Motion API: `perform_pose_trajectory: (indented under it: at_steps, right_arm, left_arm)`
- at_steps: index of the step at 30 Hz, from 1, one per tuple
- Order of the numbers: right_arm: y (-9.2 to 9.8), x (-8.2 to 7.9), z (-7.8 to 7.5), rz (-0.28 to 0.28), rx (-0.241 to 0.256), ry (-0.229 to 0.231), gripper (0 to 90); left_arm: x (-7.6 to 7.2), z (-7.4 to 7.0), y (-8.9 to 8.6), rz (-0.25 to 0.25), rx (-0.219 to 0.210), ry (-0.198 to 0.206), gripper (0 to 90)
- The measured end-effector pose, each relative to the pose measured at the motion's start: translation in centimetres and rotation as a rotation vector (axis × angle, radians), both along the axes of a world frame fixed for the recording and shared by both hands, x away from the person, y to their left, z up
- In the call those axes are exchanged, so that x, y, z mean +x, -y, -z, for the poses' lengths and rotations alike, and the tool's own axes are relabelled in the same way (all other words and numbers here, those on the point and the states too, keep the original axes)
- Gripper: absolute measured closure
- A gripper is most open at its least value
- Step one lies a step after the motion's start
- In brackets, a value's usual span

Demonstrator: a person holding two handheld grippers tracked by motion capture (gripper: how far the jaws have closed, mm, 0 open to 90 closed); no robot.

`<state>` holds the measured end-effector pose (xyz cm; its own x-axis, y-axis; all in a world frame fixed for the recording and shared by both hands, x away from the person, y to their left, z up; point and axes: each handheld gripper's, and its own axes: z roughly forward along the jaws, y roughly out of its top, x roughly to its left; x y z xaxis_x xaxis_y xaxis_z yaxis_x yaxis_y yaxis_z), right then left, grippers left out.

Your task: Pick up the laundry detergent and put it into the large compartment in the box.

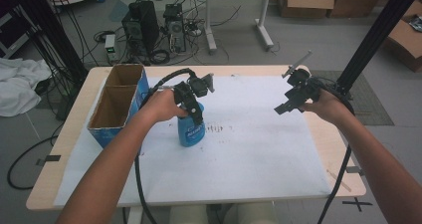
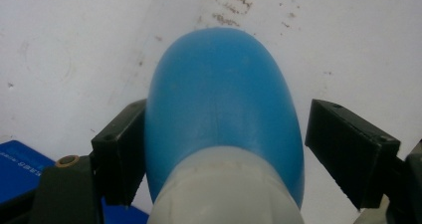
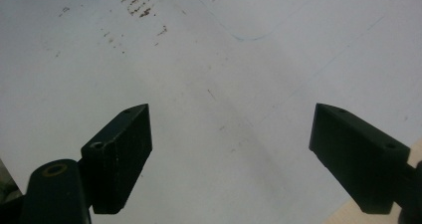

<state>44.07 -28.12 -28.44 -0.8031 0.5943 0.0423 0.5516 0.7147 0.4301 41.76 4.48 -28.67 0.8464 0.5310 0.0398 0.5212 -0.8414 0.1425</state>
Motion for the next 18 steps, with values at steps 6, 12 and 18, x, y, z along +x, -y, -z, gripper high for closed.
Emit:
perform_pose_trajectory:
  at_steps: [6, 12, 18]
  right_arm:
    - [0.07, 0.01, 0.02, -0.001, 0.002, 0.004, 17.0]
    - [0.02, 0.01, 0.13, -0.002, -0.001, 0.000, 17.0]
    - [-0.06, -0.01, 0.13, 0.001, -0.001, -0.002, 17.0]
  left_arm:
    - [0.03, 0.02, -0.11, -0.002, 0.001, 0.003, 24.3]
    - [0.01, 0.02, -0.03, -0.002, 0.002, 0.005, 24.4]
    - [-0.01, -0.03, -0.05, 0.000, 0.000, 0.008, 26.2]
